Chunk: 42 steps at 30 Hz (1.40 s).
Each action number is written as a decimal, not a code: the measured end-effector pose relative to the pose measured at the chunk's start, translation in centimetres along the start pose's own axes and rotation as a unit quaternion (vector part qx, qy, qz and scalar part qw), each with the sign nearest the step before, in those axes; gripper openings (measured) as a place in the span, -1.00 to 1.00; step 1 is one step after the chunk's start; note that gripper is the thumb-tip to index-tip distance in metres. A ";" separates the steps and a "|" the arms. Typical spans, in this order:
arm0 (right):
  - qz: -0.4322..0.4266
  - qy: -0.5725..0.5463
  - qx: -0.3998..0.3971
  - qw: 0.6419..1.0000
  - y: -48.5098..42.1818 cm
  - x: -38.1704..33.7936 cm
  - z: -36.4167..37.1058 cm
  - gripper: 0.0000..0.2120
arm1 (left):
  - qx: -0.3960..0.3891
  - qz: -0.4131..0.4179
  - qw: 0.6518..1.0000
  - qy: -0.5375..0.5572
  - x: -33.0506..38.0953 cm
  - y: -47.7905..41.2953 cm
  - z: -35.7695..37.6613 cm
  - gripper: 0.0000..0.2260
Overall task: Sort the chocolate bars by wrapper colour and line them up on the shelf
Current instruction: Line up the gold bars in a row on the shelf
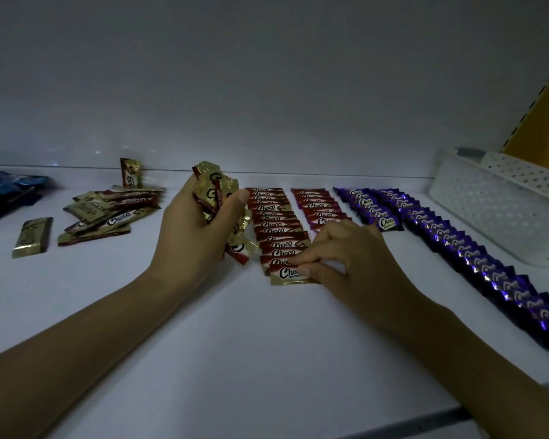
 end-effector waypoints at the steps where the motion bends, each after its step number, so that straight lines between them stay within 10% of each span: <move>1: -0.001 0.003 -0.004 1.000 0.1 0.0 0.1 -0.72 | 0.001 0.001 1.000 -0.001 0.0 0.0 0.0 -0.89; 31: 0.014 0.014 0.027 0.999 -0.1 -0.6 0.5 -0.78 | 0.004 -0.006 1.000 0.005 -0.1 0.0 -0.1 -0.89; 42: 0.048 -0.137 0.106 0.984 0.3 -0.8 -1.0 -0.83 | -0.039 -0.128 0.968 0.213 -0.2 0.8 1.5 -0.79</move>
Point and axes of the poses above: each hand's wrist, its own y-axis away from the middle knuckle, its own z-axis out of the palm, x = y × z, the point moved 6 cm from there along -y, towards the middle knuckle, and after that the axes turned 11 degrees about y, right-handed, at the moved point
